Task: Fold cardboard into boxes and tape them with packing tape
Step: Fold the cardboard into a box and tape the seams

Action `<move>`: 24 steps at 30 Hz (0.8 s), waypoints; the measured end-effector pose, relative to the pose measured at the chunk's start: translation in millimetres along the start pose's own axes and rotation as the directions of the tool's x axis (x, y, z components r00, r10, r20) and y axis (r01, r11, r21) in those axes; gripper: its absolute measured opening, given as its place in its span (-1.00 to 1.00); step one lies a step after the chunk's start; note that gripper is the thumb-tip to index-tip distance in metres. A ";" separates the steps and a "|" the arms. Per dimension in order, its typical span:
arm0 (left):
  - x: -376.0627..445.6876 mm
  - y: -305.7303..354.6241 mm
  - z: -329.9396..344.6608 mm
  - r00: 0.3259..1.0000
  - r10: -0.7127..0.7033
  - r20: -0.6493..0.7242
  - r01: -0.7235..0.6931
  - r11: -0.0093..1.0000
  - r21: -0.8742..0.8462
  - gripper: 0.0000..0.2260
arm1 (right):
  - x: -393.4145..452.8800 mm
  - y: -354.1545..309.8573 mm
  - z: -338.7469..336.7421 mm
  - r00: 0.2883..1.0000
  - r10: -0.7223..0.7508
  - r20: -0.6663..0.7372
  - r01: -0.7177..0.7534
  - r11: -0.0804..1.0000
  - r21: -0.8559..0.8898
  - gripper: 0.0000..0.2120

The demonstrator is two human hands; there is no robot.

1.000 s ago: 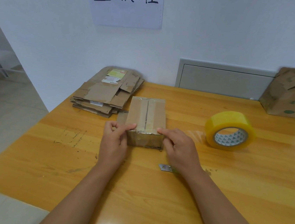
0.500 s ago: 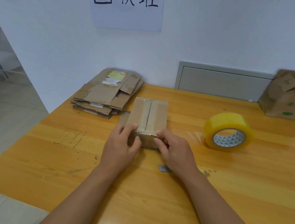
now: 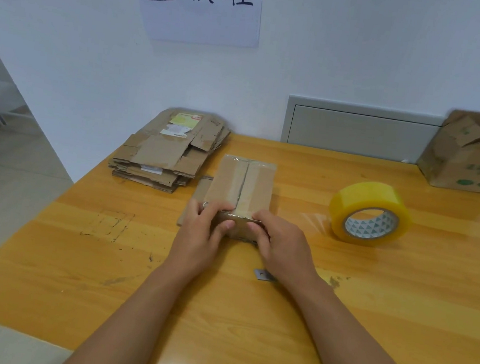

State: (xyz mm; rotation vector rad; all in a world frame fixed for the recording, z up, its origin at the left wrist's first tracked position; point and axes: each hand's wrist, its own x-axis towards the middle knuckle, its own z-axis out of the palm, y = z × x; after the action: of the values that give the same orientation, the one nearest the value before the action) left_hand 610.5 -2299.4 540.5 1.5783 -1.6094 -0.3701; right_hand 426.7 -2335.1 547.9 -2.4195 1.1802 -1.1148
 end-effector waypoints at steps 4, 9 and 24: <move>-2.4 -6.8 -6.2 0.998 0.057 -0.027 -0.060 0.991 -0.123 -0.68 | -4.3 8.2 -2.2 1.000 -0.018 -0.002 0.019 0.996 0.092 -0.81; 2.3 -5.0 -2.4 0.997 0.049 -0.056 -0.057 0.987 -0.147 -0.69 | -4.8 10.4 1.2 1.000 -0.029 -0.007 0.030 0.999 0.034 -0.91; 11.2 51.4 -8.0 0.933 -0.312 -0.181 0.179 0.835 -0.520 -0.56 | -8.0 -0.7 5.2 0.924 -0.342 -0.170 0.281 0.910 -0.304 -0.60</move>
State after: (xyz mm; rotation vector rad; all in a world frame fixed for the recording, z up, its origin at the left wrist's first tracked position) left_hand 582.6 -2298.5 585.8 1.3609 -1.0007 -0.6349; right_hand 427.7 -2329.3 540.4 -2.8378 1.0939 -1.4292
